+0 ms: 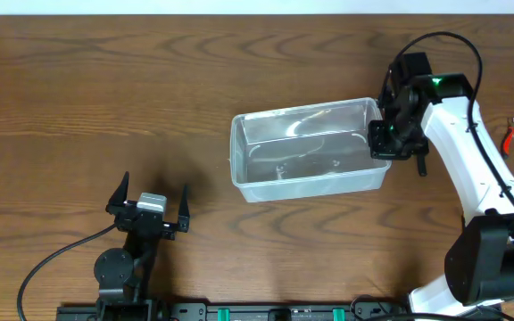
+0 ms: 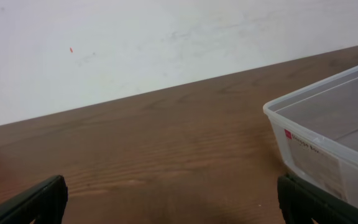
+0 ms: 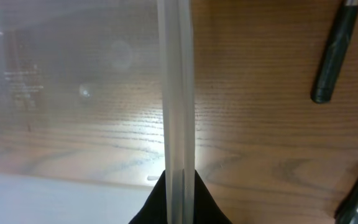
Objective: Pack container
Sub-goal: 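Drag the clear container rightward toward the table center with the right gripper, then lower the container and open the right gripper to release it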
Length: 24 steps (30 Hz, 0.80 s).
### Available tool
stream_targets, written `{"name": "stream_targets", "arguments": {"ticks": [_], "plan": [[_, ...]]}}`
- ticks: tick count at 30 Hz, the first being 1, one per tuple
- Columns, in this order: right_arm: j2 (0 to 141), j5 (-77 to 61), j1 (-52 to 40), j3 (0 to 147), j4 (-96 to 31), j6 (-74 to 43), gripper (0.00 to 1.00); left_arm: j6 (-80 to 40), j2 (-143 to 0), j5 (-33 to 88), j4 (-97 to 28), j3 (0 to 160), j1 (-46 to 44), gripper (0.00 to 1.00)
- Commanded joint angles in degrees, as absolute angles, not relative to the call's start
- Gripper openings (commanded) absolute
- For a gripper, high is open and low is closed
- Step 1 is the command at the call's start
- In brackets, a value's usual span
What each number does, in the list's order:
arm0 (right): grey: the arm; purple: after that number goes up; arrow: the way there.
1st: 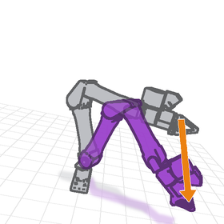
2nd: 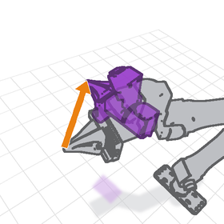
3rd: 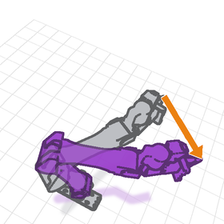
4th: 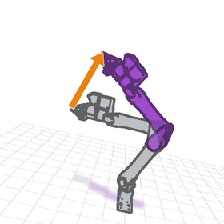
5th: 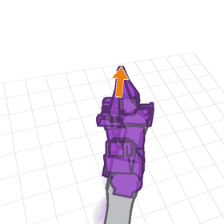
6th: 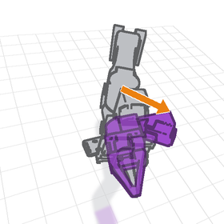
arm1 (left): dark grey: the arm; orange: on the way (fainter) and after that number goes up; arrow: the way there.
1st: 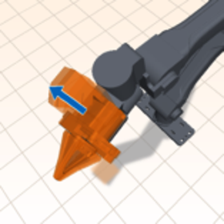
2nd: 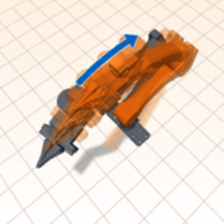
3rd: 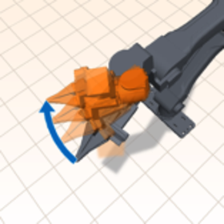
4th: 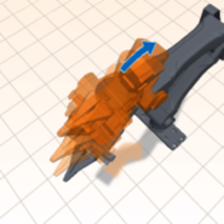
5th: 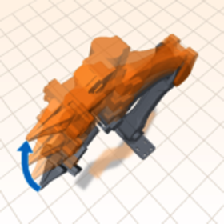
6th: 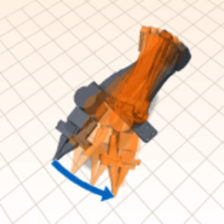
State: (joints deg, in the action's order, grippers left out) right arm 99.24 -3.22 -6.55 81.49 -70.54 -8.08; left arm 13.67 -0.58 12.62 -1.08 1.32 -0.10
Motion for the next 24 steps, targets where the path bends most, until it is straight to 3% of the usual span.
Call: {"name": "stream_targets", "arguments": {"ticks": [1, 24], "plan": [[97.27, -4.93, -6.39, 79.59, -69.95, -7.2, 0.01, 13.39, -0.23, 12.8, -2.94, 0.23, 0.1, 0.98], [97.27, 0.36, -6.37, 70.0, -65.54, -15.0, 0.01, 13.39, -0.23, 12.8, -2.94, 0.23, 0.1, 0.98]]}}
